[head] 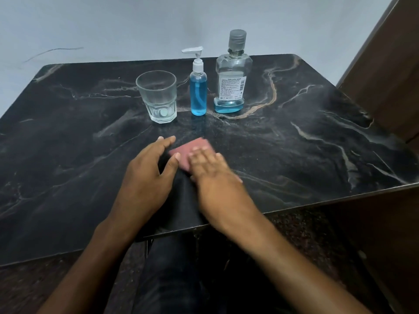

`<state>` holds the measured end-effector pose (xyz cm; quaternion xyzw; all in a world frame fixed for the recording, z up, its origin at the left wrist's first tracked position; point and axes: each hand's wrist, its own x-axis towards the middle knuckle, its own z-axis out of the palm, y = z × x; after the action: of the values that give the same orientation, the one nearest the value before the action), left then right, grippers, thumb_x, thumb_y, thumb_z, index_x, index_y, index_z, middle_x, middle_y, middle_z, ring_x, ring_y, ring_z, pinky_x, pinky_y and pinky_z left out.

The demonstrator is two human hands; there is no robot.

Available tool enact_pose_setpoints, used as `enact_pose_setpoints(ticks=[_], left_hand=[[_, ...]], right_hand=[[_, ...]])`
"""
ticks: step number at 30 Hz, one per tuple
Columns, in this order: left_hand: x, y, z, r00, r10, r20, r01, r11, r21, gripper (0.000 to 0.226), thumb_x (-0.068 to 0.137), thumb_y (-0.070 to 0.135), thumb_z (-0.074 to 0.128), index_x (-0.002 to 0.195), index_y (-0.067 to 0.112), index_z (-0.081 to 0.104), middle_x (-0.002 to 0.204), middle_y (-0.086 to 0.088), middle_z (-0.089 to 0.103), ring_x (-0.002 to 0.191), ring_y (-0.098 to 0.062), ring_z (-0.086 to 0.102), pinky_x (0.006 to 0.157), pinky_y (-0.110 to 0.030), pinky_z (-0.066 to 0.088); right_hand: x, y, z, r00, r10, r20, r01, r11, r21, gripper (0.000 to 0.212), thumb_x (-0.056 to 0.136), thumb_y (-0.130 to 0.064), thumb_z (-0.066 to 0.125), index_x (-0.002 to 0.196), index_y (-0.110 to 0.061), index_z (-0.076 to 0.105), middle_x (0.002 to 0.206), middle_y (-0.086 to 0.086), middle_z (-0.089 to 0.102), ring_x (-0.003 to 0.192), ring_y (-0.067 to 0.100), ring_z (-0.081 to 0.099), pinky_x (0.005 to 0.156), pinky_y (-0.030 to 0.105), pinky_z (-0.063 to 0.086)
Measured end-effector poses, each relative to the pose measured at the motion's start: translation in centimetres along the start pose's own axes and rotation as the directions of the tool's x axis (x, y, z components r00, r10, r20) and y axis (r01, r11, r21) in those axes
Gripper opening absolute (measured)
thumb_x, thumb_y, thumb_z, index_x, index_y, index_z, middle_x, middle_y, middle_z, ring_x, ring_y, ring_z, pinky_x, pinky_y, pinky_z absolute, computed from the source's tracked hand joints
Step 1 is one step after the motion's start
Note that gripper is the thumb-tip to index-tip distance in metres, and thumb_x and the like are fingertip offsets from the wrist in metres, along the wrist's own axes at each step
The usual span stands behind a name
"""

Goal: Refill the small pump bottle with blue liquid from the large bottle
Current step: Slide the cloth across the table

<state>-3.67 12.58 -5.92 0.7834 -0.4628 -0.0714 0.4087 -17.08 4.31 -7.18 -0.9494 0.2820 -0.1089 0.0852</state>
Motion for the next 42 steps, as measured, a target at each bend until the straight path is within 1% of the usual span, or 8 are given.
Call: enact_pose_setpoints(ticks=[3, 9, 17, 24, 30, 36, 40, 42], left_hand=[[0.0, -0.1, -0.2, 1.0, 0.0, 0.015, 0.0, 1.0, 0.006, 0.045, 0.101, 0.025, 0.06, 0.146, 0.023, 0.057, 0.152, 0.001, 0.056, 0.138, 0.006, 0.035, 0.097, 0.011, 0.019], [0.5, -0.8, -1.6, 0.99, -0.121, -0.068, 0.121, 0.993, -0.006, 0.046, 0.103, 0.032, 0.057, 0.149, 0.028, 0.053, 0.158, 0.001, 0.049, 0.148, -0.006, 0.036, 0.112, -0.022, 0.027], [0.9, -0.3, -1.2, 0.986, -0.133, -0.102, 0.121, 0.986, -0.116, 0.04, 0.106, 0.025, 0.051, 0.146, 0.021, 0.056, 0.156, -0.003, 0.051, 0.12, 0.033, 0.036, 0.088, 0.013, 0.024], [0.4, -2.8, -3.6, 0.968, -0.178, -0.177, 0.155, 0.978, -0.136, 0.039, 0.107, 0.033, 0.048, 0.144, 0.023, 0.058, 0.148, 0.007, 0.059, 0.144, -0.005, 0.045, 0.112, -0.018, 0.032], [0.6, -3.1, -3.8, 0.957, -0.215, -0.197, 0.17, 0.96, -0.222, 0.041, 0.109, 0.042, 0.041, 0.137, 0.025, 0.065, 0.14, 0.014, 0.063, 0.127, 0.01, 0.05, 0.093, 0.008, 0.029], [1.2, -3.4, -6.2, 0.934, -0.272, -0.233, 0.217, 0.947, -0.236, 0.04, 0.11, 0.042, 0.04, 0.091, 0.062, 0.069, 0.1, 0.043, 0.065, 0.101, 0.029, 0.051, 0.081, 0.009, 0.029], [1.7, -4.7, -7.3, 0.903, -0.302, -0.305, 0.236, 0.943, -0.234, 0.046, 0.108, 0.044, 0.041, 0.149, 0.025, 0.054, 0.156, 0.009, 0.051, 0.137, 0.007, 0.04, 0.108, -0.01, 0.025], [1.9, -4.7, -7.6, 0.893, -0.299, -0.336, 0.216, 0.941, -0.262, 0.051, 0.108, 0.045, 0.042, 0.153, 0.021, 0.049, 0.157, 0.007, 0.049, 0.135, 0.007, 0.039, 0.111, -0.014, 0.027]], right_hand=[[0.5, 2.1, -0.6, 0.997, -0.043, 0.063, 0.035, 0.992, 0.123, 0.06, 0.101, -0.005, 0.041, 0.158, -0.015, 0.025, 0.168, 0.002, 0.017, 0.156, 0.014, 0.006, 0.123, 0.029, -0.004], [1.4, 8.3, -2.8, 0.892, 0.453, -0.002, -0.453, 0.891, -0.034, 0.056, 0.104, -0.003, 0.033, 0.158, -0.003, 0.019, 0.168, 0.012, 0.013, 0.156, 0.025, 0.005, 0.125, 0.041, 0.004], [2.4, -4.9, 0.6, 0.969, -0.231, 0.087, 0.209, 0.956, 0.208, 0.07, 0.095, 0.0, 0.043, 0.16, -0.012, 0.02, 0.169, 0.004, 0.012, 0.156, 0.018, 0.002, 0.125, 0.036, 0.005], [3.3, 3.6, -2.0, 0.962, 0.26, 0.081, -0.264, 0.964, 0.042, 0.057, 0.105, -0.002, 0.03, 0.16, -0.01, 0.018, 0.17, 0.006, 0.009, 0.157, 0.021, 0.001, 0.125, 0.038, 0.003], [3.6, -2.4, -2.1, 0.998, 0.04, 0.054, -0.053, 0.962, 0.268, 0.033, 0.104, -0.023, 0.045, 0.135, -0.024, 0.057, 0.134, 0.009, 0.065, 0.119, 0.035, 0.06, 0.099, 0.041, 0.048], [9.4, -5.9, -3.2, 0.997, -0.056, -0.049, 0.071, 0.91, 0.408, 0.021, 0.1, -0.02, 0.056, 0.111, -0.021, 0.074, 0.095, -0.001, 0.075, 0.09, 0.017, 0.069, 0.079, 0.03, 0.055], [13.6, -7.9, -2.7, 0.974, -0.079, -0.21, 0.152, 0.921, 0.358, 0.018, 0.097, -0.007, 0.053, 0.091, -0.009, 0.07, 0.095, 0.004, 0.076, 0.071, 0.017, 0.064, 0.055, 0.019, 0.038], [15.1, -8.8, -2.2, 0.943, -0.109, -0.316, 0.187, 0.955, 0.231, 0.02, 0.093, 0.002, 0.05, 0.102, -0.007, 0.066, 0.113, 0.008, 0.073, 0.091, 0.026, 0.067, 0.063, 0.026, 0.039]])
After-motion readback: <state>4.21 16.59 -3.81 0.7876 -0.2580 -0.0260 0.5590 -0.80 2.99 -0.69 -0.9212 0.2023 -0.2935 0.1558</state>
